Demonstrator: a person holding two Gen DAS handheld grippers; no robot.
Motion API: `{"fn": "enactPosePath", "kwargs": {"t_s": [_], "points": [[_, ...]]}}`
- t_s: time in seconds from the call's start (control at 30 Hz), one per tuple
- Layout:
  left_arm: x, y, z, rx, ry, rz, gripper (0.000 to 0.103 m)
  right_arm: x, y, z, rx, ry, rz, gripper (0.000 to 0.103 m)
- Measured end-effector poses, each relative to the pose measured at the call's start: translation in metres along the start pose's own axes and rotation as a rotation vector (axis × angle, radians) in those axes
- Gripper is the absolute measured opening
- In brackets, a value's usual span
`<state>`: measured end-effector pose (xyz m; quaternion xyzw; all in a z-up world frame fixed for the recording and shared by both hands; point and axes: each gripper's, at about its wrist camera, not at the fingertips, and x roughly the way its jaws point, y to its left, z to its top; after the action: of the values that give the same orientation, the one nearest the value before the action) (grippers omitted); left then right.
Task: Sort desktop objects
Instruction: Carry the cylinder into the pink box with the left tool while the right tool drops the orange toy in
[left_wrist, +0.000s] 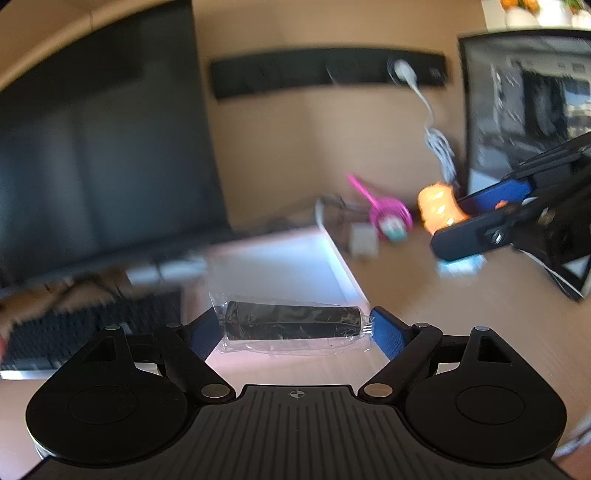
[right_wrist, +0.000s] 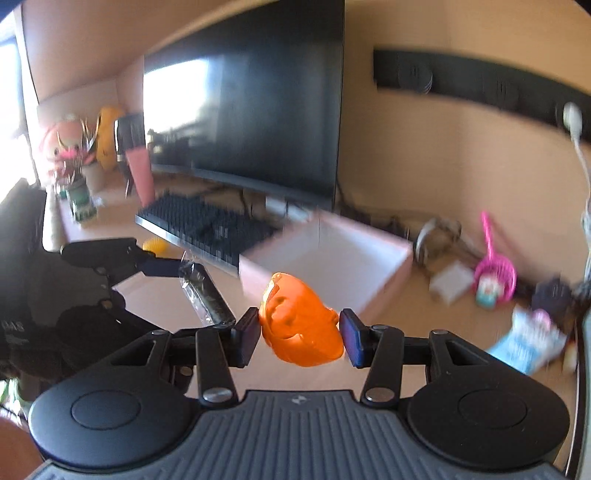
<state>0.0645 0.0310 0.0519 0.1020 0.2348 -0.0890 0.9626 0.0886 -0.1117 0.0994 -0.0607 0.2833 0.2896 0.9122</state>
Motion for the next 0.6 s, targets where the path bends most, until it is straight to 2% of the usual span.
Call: {"fn": "enactPosePath", "kwargs": {"t_s": [0.23, 0.4, 0.57, 0.6], "points": [[0.021, 0.031, 0.037, -0.042, -0.076, 0.063, 0.089, -0.001, -0.015, 0.059, 0.04, -0.115, -0.009, 0.047], [0.049, 0.045, 0.048, -0.04, -0.071, 0.084, 0.089, 0.017, -0.033, 0.088, 0.107, -0.131, 0.025, 0.047], [0.082, 0.059, 0.058, -0.056, -0.061, 0.102, 0.093, 0.066, -0.056, 0.115, 0.226, -0.087, 0.055, 0.047], [0.089, 0.06, 0.059, -0.056, -0.057, 0.101, 0.097, 0.078, -0.059, 0.119, 0.231, -0.088, 0.049, 0.053]]}}
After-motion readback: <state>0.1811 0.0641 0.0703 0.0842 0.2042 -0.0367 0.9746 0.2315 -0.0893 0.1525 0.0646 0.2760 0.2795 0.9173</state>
